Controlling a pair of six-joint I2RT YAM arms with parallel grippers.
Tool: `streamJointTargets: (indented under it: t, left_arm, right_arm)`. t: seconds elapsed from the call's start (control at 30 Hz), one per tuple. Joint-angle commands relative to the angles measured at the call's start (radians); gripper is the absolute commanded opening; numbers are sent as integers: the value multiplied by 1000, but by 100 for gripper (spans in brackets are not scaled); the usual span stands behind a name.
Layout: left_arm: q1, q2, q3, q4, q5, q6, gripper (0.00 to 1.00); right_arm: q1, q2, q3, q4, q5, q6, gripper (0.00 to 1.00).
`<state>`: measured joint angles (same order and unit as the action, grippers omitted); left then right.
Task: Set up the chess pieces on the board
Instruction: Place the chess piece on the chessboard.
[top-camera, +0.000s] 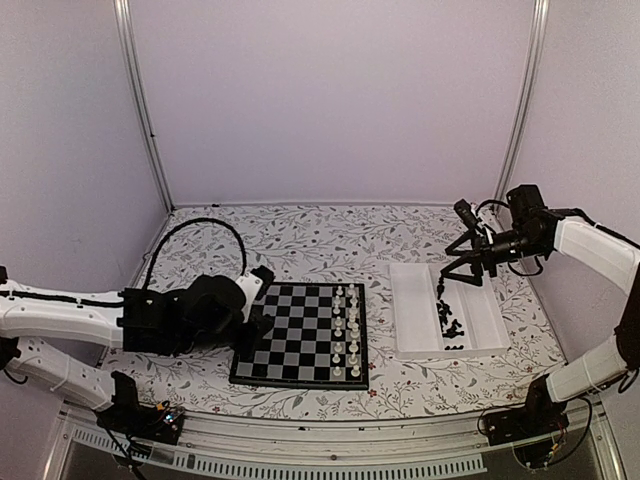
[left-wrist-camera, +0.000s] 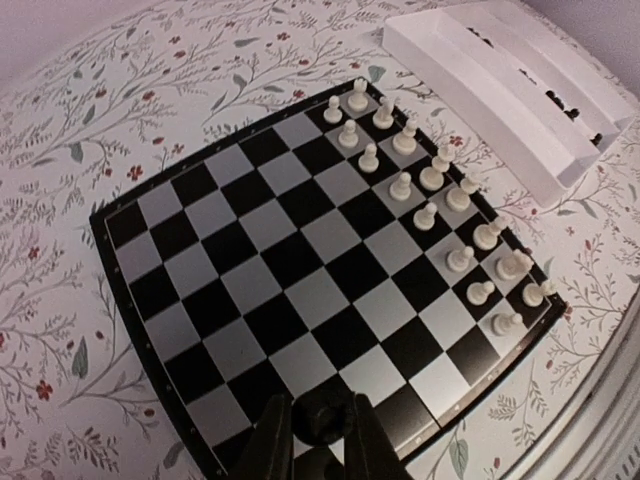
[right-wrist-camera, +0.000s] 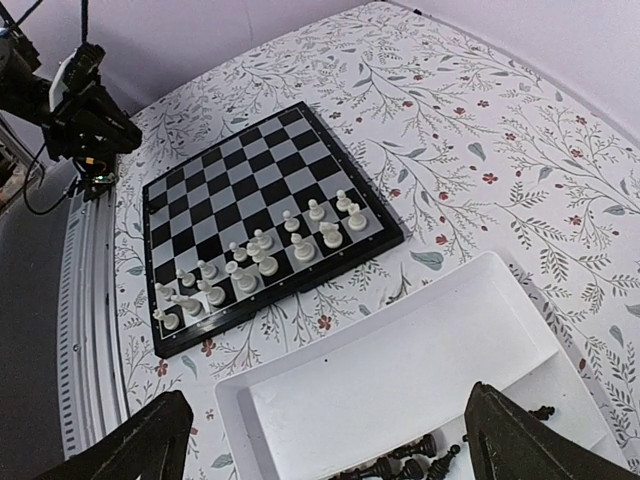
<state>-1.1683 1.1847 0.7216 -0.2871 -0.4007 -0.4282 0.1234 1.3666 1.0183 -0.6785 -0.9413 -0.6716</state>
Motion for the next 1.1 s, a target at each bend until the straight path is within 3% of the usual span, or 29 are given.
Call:
streamJointTargets:
  t: [0.0,0.3,1.07]
  left_arm:
    - [-79,-103,-103,-171,-69,-345,11]
    - [-128,-102,-207,-244,-86,-491,11]
    - [-84,30,-297,3,-36,-427,13]
  right_arm:
    - [0,21,-18,96,83,36,99]
    - [1,47,-22,89,99,17,99]
    - [1,78,-33,94,120,10,99]
